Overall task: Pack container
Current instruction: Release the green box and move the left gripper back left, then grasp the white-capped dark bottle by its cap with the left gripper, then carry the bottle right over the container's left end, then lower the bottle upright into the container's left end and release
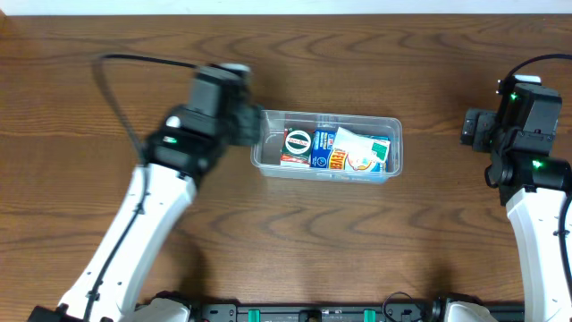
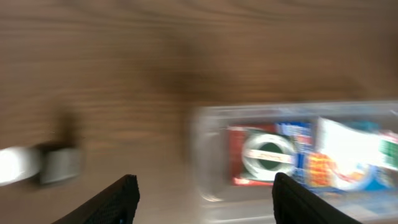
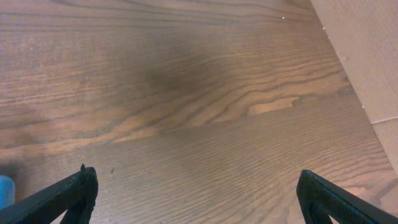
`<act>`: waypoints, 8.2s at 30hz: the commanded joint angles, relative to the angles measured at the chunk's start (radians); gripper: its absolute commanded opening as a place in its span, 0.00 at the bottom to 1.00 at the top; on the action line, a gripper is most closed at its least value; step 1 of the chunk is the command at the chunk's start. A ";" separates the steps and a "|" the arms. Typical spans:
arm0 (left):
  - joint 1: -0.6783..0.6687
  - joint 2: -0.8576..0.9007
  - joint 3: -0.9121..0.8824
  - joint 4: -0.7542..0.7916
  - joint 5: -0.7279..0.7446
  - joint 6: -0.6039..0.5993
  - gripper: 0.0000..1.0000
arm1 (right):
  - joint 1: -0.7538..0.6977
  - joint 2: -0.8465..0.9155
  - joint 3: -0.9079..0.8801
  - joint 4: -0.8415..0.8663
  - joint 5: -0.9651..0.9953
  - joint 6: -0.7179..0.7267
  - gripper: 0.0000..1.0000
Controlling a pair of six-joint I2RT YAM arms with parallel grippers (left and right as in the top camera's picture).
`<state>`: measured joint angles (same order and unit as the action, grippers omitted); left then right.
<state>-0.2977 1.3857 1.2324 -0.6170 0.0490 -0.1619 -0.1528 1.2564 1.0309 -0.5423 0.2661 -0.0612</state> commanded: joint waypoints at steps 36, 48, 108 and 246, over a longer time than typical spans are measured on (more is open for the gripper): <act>0.347 0.425 0.162 -0.128 -0.009 0.201 0.82 | -0.006 -0.006 0.003 -0.001 0.011 0.012 0.99; 0.347 0.425 0.108 -0.118 -0.010 0.192 0.67 | -0.006 -0.006 0.003 -0.001 0.011 0.012 0.99; -0.001 0.054 0.166 -0.123 0.125 0.352 0.08 | -0.006 -0.006 0.003 -0.001 0.011 0.012 0.99; -0.147 -0.077 0.166 -0.169 -0.031 -0.158 0.98 | -0.006 -0.006 0.003 -0.001 0.011 0.012 0.99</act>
<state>-0.4393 1.3449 1.3769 -0.7631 0.0338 -0.3180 -0.1528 1.2564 1.0309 -0.5423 0.2661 -0.0612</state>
